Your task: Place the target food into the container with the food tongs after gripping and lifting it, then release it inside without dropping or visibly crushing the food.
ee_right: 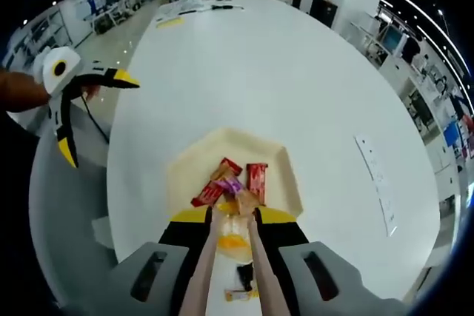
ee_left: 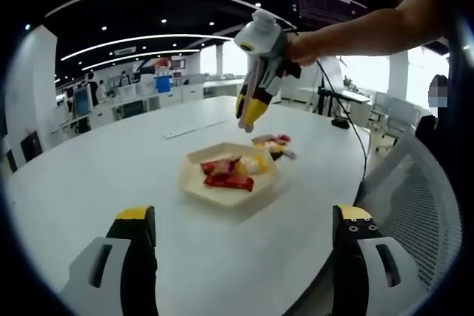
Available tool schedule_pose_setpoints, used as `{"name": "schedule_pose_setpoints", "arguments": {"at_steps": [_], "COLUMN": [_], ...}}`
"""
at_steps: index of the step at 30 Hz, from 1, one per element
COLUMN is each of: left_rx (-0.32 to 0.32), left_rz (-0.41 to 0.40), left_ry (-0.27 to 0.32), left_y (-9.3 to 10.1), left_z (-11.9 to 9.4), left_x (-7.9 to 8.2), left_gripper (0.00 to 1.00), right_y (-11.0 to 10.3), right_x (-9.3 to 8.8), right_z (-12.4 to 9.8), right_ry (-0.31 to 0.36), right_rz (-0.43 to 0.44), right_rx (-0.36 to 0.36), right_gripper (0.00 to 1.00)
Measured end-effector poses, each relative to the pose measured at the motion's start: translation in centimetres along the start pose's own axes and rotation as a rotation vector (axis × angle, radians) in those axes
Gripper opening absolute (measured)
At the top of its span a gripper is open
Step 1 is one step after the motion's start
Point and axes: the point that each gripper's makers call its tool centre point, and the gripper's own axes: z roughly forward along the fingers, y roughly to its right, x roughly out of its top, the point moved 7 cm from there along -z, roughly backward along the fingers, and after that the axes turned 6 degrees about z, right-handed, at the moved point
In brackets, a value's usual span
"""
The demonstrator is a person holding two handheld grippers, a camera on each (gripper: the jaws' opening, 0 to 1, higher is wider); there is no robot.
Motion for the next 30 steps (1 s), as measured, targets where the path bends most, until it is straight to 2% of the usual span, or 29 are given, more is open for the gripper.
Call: {"name": "schedule_pose_setpoints", "arguments": {"at_steps": [3,23,30], "left_rx": [-0.001,-0.002,-0.007], "left_rz": [0.011,0.003,0.004], "left_ry": [-0.001,-0.009,-0.016], "left_y": [0.1,0.0,0.2], "left_z": [0.0,0.1,0.1], "left_x": [0.0,-0.1,-0.2], "left_gripper": [0.96,0.96,0.96], "right_y": [0.4,3.4,3.9], "right_x": [-0.9,-5.1,-6.0], "right_z": [-0.3,-3.2,-3.8], "right_ry": [-0.016,0.005,0.010], "right_rz": [-0.004,0.033,0.038], "right_rx": [-0.012,-0.060,-0.069], "right_gripper": [0.22,0.24,0.25]}}
